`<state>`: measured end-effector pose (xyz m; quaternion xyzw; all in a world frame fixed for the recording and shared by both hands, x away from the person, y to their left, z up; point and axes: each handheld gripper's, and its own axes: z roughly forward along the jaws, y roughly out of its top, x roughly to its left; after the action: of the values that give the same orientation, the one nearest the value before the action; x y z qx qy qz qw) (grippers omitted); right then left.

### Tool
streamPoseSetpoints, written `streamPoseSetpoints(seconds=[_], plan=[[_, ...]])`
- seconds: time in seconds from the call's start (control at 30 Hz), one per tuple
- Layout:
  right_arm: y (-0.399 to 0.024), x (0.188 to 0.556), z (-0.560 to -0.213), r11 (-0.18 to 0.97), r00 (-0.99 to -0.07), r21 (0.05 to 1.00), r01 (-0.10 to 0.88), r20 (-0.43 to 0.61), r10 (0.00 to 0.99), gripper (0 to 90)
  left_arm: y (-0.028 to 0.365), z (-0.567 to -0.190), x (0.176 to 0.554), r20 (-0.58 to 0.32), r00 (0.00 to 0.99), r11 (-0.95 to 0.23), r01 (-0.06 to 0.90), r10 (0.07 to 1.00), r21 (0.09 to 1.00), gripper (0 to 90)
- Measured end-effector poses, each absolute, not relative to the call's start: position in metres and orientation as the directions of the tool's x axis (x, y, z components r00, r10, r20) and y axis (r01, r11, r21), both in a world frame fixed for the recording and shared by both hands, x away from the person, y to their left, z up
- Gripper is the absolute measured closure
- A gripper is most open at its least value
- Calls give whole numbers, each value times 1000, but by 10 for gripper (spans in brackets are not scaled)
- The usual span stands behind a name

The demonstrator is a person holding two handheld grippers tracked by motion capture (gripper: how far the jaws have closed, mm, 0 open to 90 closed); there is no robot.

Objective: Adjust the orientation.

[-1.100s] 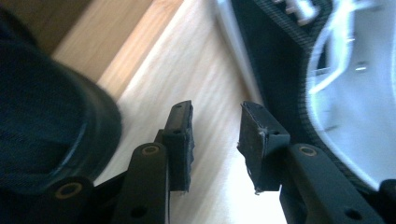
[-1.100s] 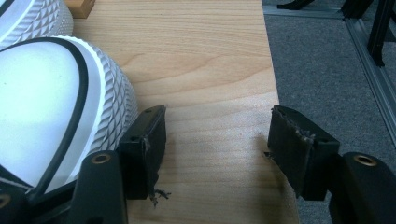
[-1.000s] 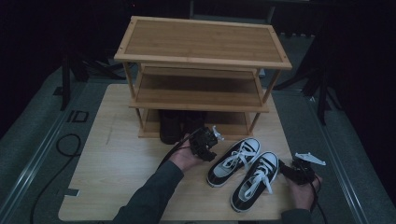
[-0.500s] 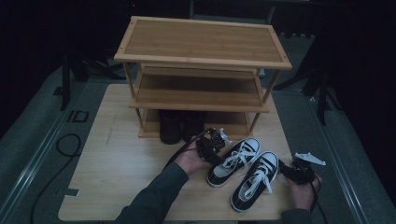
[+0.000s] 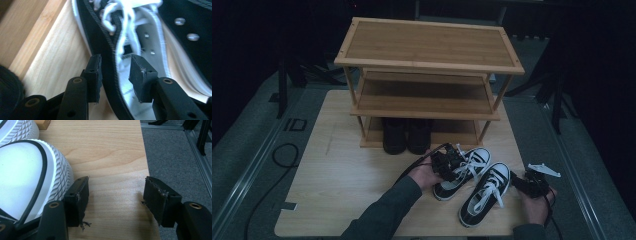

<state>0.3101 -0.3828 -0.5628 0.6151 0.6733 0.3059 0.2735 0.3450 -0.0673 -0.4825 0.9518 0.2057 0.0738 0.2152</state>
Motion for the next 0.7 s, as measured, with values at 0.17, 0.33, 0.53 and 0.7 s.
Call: streamPoseSetpoints(seconds=[0.17,0.33,0.53,0.7], plan=[[-383,310,-563,55,-93,749,661,9,996,366,-74,-492,348,77,898,-832,366,434,418,724],[-383,310,-563,55,-93,749,661,9,996,365,-72,-489,346,81,887,-822,382,455,422,880],[-383,310,-563,57,-94,748,661,7,996,365,-62,-489,342,60,883,-810,399,466,429,881],[-383,310,-563,59,-95,748,661,6,995,365,-46,-489,337,46,878,-803,413,476,430,879]])
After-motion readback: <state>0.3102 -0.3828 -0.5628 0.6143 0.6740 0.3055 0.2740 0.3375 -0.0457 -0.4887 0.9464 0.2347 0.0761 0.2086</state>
